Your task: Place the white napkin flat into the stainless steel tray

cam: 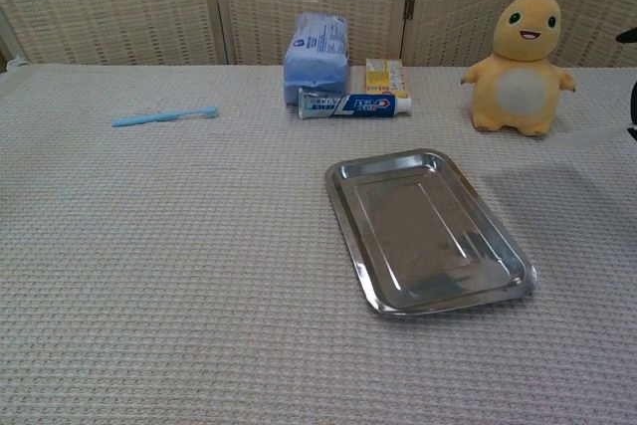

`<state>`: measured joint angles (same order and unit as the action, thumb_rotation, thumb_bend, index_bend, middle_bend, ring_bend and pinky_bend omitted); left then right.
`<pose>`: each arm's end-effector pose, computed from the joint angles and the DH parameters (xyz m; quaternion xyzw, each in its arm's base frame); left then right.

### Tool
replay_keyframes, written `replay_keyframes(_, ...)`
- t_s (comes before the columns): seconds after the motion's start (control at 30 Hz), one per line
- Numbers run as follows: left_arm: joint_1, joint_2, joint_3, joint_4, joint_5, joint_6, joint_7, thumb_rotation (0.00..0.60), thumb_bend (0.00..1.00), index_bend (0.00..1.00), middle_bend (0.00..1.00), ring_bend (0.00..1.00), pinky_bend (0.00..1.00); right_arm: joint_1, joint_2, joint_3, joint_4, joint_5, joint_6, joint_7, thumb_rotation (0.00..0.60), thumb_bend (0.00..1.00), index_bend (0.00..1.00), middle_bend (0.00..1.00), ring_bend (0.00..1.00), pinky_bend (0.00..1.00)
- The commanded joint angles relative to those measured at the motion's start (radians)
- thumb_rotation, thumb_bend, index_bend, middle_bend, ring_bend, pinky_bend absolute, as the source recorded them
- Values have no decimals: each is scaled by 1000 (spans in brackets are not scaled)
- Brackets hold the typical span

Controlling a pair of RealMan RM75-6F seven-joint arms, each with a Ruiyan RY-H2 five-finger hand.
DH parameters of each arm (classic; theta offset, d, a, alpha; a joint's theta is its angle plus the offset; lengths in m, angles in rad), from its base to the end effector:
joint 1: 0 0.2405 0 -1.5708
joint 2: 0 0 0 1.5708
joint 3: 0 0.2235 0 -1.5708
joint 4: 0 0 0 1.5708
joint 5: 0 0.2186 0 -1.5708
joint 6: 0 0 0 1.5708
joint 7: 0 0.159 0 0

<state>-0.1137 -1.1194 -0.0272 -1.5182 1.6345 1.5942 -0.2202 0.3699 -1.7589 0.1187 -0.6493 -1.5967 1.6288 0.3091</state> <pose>-0.2736 0.1967 0.1489 -0.5997 -0.3651 -0.4799 0.5261 -0.2735 -0.2915 0.0598 0.6114 -0.2353 0.5279 0.5405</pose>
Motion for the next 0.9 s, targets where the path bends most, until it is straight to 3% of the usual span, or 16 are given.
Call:
replay_keyframes(0.03,-2,-1,1,1,0,-5,4,600,432,0,0,0,0,28,-2,19,-20,1,8,3,600,464,650,177,104,0)
replay_keyframes(0.37,-6,-2,-1,2,-8,-15,2,600,432,0,0,0,0,131,-72,63,-47,-19,47,14,600,463,650,179,107,0)
replay_keyframes(0.9,-6,9,3,3,-3,-15,-27,600,434,0,0,0,0,145,-289,-41,187,-50,-33,82,600,464,651,179,108,0)
